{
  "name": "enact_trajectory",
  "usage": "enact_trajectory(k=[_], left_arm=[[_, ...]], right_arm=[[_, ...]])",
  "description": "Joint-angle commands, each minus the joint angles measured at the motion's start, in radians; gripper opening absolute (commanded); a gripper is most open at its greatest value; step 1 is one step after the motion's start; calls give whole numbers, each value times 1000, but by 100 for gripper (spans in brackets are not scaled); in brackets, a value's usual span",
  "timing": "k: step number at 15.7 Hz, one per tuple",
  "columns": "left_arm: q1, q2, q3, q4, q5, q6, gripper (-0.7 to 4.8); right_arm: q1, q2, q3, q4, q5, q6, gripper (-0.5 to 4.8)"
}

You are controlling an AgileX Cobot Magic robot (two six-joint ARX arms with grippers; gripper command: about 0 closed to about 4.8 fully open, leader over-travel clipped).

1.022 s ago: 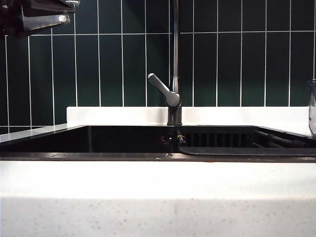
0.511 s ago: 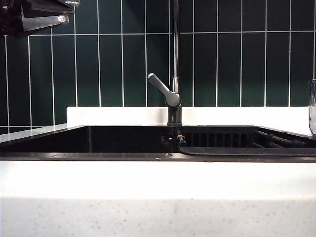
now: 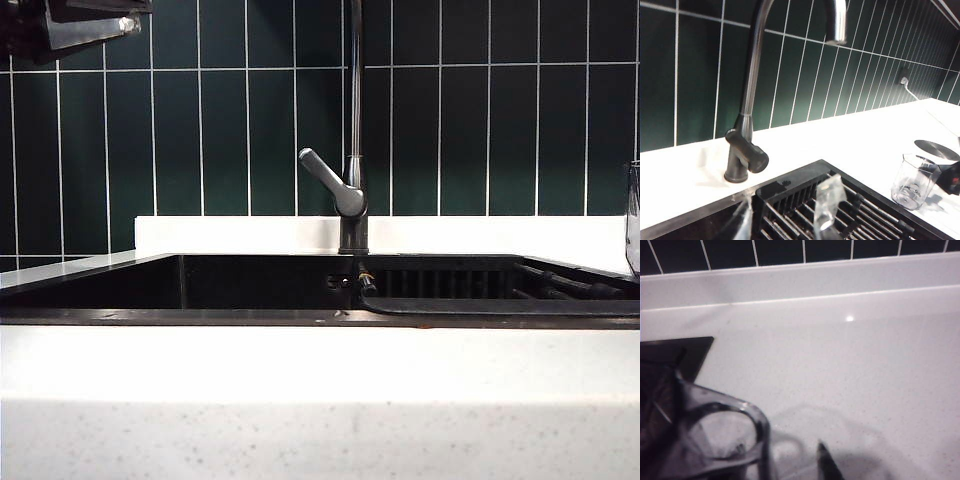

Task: Pick up the mug next to the sink, go to the faucet to get some water, pour the water into the sink, and finally put the mug back to its place.

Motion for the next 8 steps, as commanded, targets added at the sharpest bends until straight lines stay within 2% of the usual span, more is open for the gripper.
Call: enact_trajectory(k=[1,3,5,7,8], left_arm=[[0,-2,15,-8,3,27,160],[0,23,22,-10,8,32,161],[0,80,58,-12,63,49,165],[0,186,142,-12,95,49,264],[0,249,193,-12,114,45,325]], right_arm=[[0,60,31,21,-26,-3,180],[1,124,59,66,-37,-2,180],[1,136,70,70,-54,-3,169],[1,136,70,69,-55,-3,107],[1,136,70,69,-55,-3,60]])
